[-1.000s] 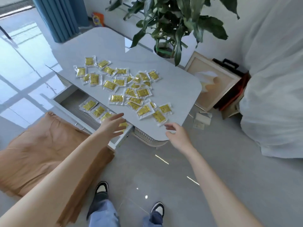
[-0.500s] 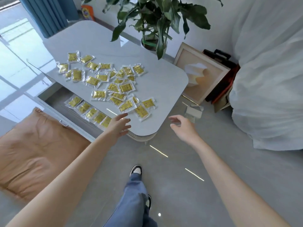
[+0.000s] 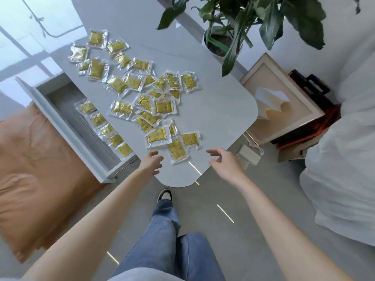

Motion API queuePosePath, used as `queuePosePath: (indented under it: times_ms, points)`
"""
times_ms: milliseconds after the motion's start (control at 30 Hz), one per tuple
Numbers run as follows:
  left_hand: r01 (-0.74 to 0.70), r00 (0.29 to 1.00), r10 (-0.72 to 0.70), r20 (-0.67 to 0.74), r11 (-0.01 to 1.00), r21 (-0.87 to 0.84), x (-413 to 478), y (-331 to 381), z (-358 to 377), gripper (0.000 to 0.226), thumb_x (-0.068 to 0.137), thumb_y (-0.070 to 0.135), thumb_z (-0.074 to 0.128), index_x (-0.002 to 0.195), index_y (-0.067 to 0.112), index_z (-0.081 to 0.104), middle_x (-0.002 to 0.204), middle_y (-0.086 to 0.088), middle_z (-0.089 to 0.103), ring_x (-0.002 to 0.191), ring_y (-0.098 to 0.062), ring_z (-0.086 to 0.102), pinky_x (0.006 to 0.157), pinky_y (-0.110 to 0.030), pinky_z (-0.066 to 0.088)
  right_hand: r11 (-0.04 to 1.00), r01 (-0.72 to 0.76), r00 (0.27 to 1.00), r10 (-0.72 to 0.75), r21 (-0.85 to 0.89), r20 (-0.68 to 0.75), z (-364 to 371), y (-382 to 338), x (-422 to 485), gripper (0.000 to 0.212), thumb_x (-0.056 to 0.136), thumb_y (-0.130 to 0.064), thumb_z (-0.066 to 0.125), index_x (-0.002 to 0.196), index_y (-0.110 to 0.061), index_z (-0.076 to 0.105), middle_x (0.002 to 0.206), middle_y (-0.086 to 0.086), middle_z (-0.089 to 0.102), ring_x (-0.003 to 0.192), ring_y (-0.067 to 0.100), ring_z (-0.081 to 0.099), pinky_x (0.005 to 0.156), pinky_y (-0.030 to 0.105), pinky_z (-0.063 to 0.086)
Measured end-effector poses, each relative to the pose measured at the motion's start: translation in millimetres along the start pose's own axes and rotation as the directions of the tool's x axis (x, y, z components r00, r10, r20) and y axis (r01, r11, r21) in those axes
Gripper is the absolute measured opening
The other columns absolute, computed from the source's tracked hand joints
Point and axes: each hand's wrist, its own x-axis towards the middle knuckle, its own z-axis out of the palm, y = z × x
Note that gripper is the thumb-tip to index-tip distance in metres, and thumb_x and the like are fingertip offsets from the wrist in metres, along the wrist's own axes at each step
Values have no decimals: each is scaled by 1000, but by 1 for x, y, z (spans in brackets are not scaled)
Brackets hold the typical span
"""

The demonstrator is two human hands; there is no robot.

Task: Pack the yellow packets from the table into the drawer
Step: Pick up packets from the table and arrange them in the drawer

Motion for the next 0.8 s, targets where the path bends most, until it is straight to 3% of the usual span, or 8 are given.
queuePosePath:
  times_ms: [167, 233, 300, 400, 500, 800]
  points:
    - [70, 997, -72, -41, 996, -60, 37, 8, 15, 50, 95, 14, 47, 144, 13, 35, 110, -8, 50, 100, -22, 50, 89, -33, 41, 995, 6, 996, 2, -96, 84, -3, -6, 64, 35, 94, -12, 48, 128, -21, 55, 132, -7, 55, 97, 20, 62, 58, 13, 41]
    - [84, 994, -90, -62, 992, -97, 52, 8, 22, 51, 94, 14, 47, 143, 13, 35, 107, -9, 51, 101, -23, 50, 90, -34, 41, 991, 20, 993, -4, -129, 117, 0, -6, 90, 37, 94, -11, 48, 129, -20, 55, 135, -5, 54, 91, 23, 60, 65, 21, 43]
    - [99, 990, -111, -82, 985, -143, 67, 6, 29, 51, 94, 15, 49, 143, 13, 35, 109, -9, 54, 104, -24, 50, 90, -34, 40, 983, 45, 987, -16, -180, 162, 5, -3, 116, 38, 95, -11, 47, 131, -20, 53, 137, -4, 52, 88, 15, 53, 76, 23, 41]
    - [121, 977, -154, -148, 970, -210, 89, 3, 41, 52, 93, 19, 53, 142, 17, 36, 134, -11, 50, 117, -26, 50, 95, -35, 41, 965, 88, 971, -28, -249, 236, 12, 2, 154, 38, 94, -12, 48, 131, -22, 52, 137, -1, 51, 111, 16, 50, 84, 23, 38]
    - [119, 965, -180, -194, 950, -288, 111, 0, 55, 57, 92, 21, 56, 144, 17, 34, 140, -11, 46, 125, -26, 47, 99, -36, 38, 926, 177, 952, -74, -333, 298, 21, 9, 190, 39, 90, -10, 51, 128, -20, 53, 133, 1, 53, 125, 21, 45, 97, 29, 39]
    - [101, 851, -274, -448, 923, -372, 172, -24, 102, 70, 79, 29, 71, 141, 22, 39, 143, -11, 41, 129, -28, 42, 103, -40, 40, 789, 434, 853, -205, -435, 479, 53, 24, 275, 49, 87, -9, 54, 134, -21, 46, 134, -2, 49, 129, 18, 36, 100, 26, 34]
